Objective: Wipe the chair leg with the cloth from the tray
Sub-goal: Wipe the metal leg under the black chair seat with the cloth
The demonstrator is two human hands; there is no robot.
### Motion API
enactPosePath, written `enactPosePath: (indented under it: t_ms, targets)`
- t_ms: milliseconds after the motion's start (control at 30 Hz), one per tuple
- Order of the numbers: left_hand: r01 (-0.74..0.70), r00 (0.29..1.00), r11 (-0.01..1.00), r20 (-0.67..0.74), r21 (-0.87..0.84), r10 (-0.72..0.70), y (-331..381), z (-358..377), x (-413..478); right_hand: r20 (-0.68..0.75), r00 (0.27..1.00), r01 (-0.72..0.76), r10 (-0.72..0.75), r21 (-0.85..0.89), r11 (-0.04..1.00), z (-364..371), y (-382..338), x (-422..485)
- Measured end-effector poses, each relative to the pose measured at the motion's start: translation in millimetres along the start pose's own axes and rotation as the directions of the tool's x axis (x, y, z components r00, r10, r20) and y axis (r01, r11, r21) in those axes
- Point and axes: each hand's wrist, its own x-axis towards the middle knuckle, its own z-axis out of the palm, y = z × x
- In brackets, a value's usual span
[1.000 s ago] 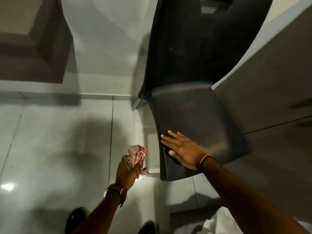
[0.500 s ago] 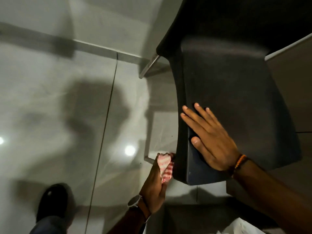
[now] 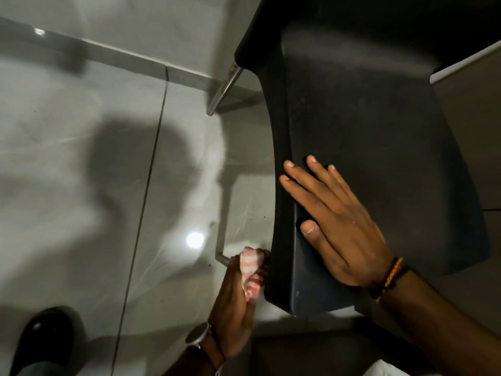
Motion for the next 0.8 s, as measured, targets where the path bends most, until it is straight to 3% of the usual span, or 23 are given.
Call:
enactPosePath:
  t_ms: [133, 233, 400, 533, 667, 800]
  targets:
    - [0.024, 0.992, 0.998, -0.122, -0.052, -0.030, 31, 13, -19, 0.012, 1.000, -0.001, 0.001, -0.007, 1.000, 1, -1, 0]
    - [-0.046, 0.993, 0.998, -0.111, 0.032, 0.049, 16, 7, 1, 0.008, 1.000, 0.000, 0.000, -0.009, 1.000, 1, 0, 1]
    - [0.061, 0.993, 0.993, 0.096, 0.100, -0.071, -71, -8, 25, -0.022, 1.000, 0.001, -0.001, 0.011, 1.000, 2, -1, 1]
    - [0.119, 0.954, 0.989, 0.266, 0.093, -0.140, -111, -25, 45, -0.036, 0.999, 0.000, 0.000, 0.022, 1.000, 5, 1, 0]
    - [0.083, 0.962, 0.996, 0.261, 0.015, -0.084, -86, -30, 41, -0.031, 0.999, -0.009, 0.009, 0.009, 1.000, 1, -1, -1]
    - [0.075, 0.985, 0.991, 0.161, -0.112, -0.056, -13, -19, 14, -0.008, 1.000, -0.022, 0.022, 0.013, 1.000, -2, -4, 1]
